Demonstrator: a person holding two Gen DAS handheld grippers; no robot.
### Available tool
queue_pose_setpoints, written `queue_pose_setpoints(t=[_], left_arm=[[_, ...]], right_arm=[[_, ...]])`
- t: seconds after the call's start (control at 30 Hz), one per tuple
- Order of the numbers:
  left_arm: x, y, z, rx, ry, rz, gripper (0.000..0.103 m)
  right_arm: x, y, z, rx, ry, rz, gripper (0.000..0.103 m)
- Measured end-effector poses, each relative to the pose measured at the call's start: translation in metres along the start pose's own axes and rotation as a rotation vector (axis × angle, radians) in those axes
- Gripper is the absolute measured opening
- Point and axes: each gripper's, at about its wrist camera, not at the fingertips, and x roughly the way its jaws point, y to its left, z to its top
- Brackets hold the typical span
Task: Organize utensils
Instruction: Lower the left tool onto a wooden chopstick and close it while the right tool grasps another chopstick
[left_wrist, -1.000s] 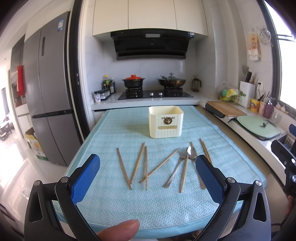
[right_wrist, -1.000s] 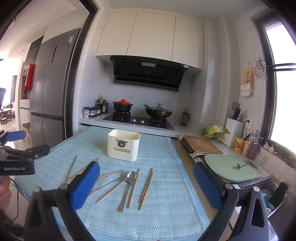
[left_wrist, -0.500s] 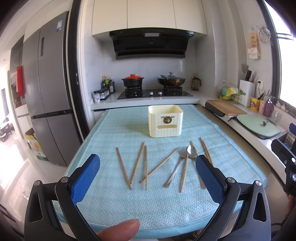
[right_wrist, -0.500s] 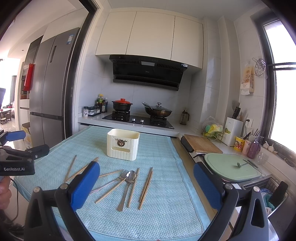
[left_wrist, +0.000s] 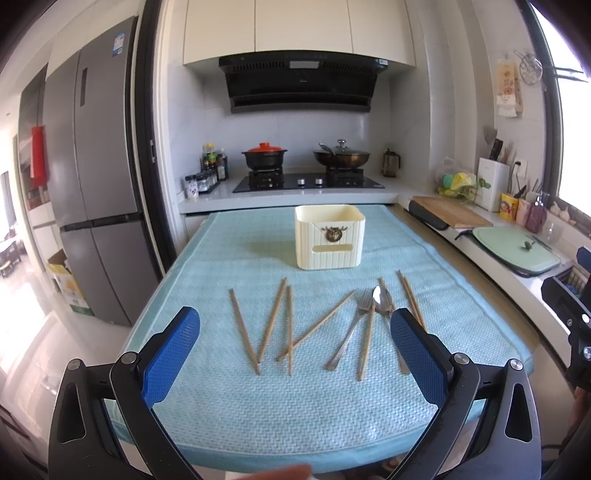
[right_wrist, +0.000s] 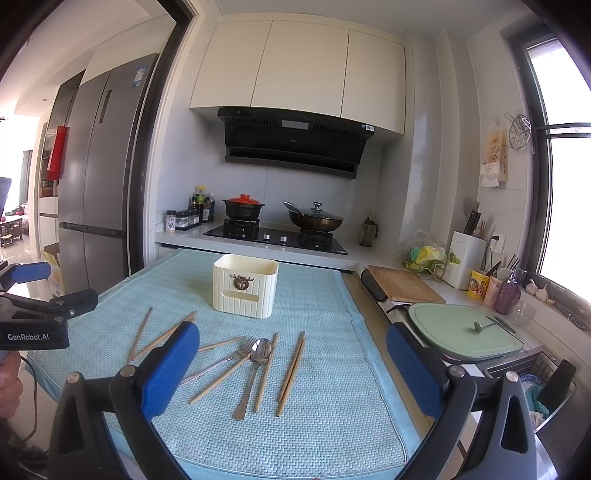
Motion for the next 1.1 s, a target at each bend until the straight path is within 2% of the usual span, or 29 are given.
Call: queue_pose_setpoints(t=[0.07, 0.33, 0.43, 0.77, 0.93, 1.1], left_arm=[[0.001, 0.001, -0.001, -0.001, 0.007, 0.0, 0.103], [0.015, -0.008, -0.005, 0.059, 0.052, 0.008, 0.103], [0.024, -0.001, -0.005, 0.045, 0.076, 0.005, 0.103], [0.067, 0.043, -0.015, -0.042, 0.163, 0.095, 0.103], [0.095, 0.061, -0.017, -0.083, 0.188, 0.116, 0.103], [0.137, 0.069, -0.016, -0.084, 0.227, 0.113, 0.103]], right_arm=[[0.004, -0.001, -0.013, 0.0, 0.003, 0.001, 0.103], [0.01, -0.001, -0.019, -0.007, 0.019, -0.003, 0.103], [0.016, -0.003, -0.026, -0.002, 0.04, -0.009, 0.103], [0.043, -0.008, -0.033, 0.009, 0.116, -0.003, 0.103], [0.066, -0.017, -0.042, 0.017, 0.166, -0.004, 0.103], [0.114, -0.038, -0.065, 0.081, 0.253, -0.012, 0.103]])
